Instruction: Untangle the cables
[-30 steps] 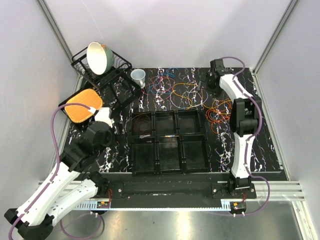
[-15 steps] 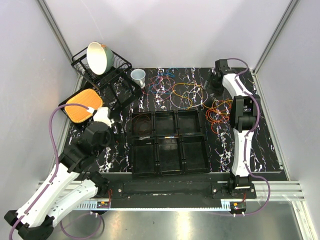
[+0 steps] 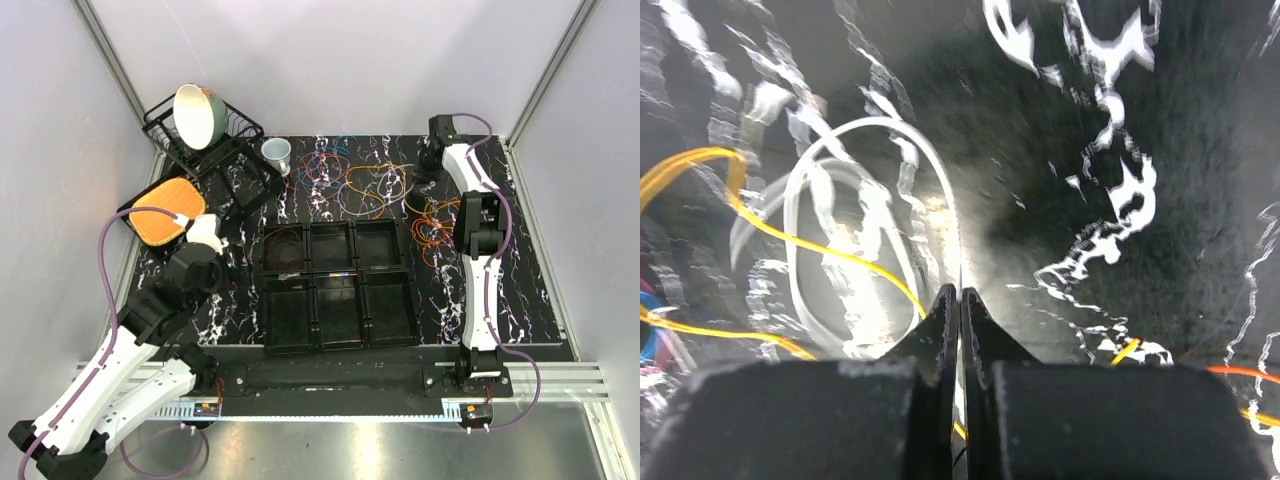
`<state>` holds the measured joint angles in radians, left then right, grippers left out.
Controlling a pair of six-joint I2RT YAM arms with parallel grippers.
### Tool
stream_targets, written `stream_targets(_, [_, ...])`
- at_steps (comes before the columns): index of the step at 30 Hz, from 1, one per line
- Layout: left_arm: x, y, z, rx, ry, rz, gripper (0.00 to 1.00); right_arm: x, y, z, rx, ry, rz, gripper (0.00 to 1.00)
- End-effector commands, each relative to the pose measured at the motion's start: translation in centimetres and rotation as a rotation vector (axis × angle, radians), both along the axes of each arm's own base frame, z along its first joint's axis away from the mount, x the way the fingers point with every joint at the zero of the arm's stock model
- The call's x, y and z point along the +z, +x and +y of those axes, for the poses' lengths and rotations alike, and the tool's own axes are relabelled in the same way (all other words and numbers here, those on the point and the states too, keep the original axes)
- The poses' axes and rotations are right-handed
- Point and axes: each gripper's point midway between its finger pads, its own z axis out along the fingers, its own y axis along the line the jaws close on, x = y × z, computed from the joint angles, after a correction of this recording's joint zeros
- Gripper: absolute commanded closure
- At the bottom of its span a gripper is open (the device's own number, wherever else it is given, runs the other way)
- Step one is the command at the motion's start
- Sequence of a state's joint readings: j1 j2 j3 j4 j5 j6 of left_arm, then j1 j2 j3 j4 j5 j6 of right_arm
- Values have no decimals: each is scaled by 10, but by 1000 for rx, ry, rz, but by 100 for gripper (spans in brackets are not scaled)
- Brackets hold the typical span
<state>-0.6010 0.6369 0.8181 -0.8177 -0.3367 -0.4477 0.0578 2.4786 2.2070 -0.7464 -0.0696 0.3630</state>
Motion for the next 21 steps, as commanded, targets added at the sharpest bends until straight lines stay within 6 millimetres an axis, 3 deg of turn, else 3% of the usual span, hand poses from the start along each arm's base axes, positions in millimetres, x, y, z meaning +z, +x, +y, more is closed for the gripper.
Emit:
stream_targets(1, [8,6,-4,-7,-18,-34,3,116,22,4,11,29,-199,100])
stream_targets(2, [8,5,-3,-6,-16,-33,3,143,23,3,4,34,-244,100])
stream_targets(3, [8,5,-3,-5,-18,-33,4,192,26,5,4,46,-345,100])
stream_targets(6, [7,5,-3,-5,-15,-29,4,308,2,11,14,115,-560,100])
stream_targets(7, [8,5,-3,-5,-16,-30,4,361,-15,14,26,140,-673,100])
stream_targets(8, [7,6,-3,-5,-14,-28,4,376,-25,18,36,173,-697,100])
stream_targets(9, [7,5,-3,-4,-15,-27,4,414,-48,19,44,191,-770,100])
stream_targets(10, [6,6,-4,-5,-12,-24,4,431,-54,21,54,207,-818,100])
stream_targets(11, [6,6,-3,-3,-13,-23,5,422,-58,26,67,227,-789,100])
stream_targets(12, [7,6,-3,0,-13,-24,5,444,-73,28,84,240,-845,100])
stream_targets(13, [8,6,-3,1,-13,-25,5,444,-78,30,96,248,-844,100])
stream_targets(14, [8,6,-3,1,-14,-27,5,428,-79,32,105,256,-805,100])
stream_targets(15, [8,6,-2,1,-15,-28,5,431,-86,33,110,258,-813,100])
stream_targets(17, [8,6,-2,2,-15,-30,5,413,-88,37,130,268,-764,100])
stream_targets(21, [9,5,-1,6,-18,-33,6,402,-99,46,171,307,-720,100])
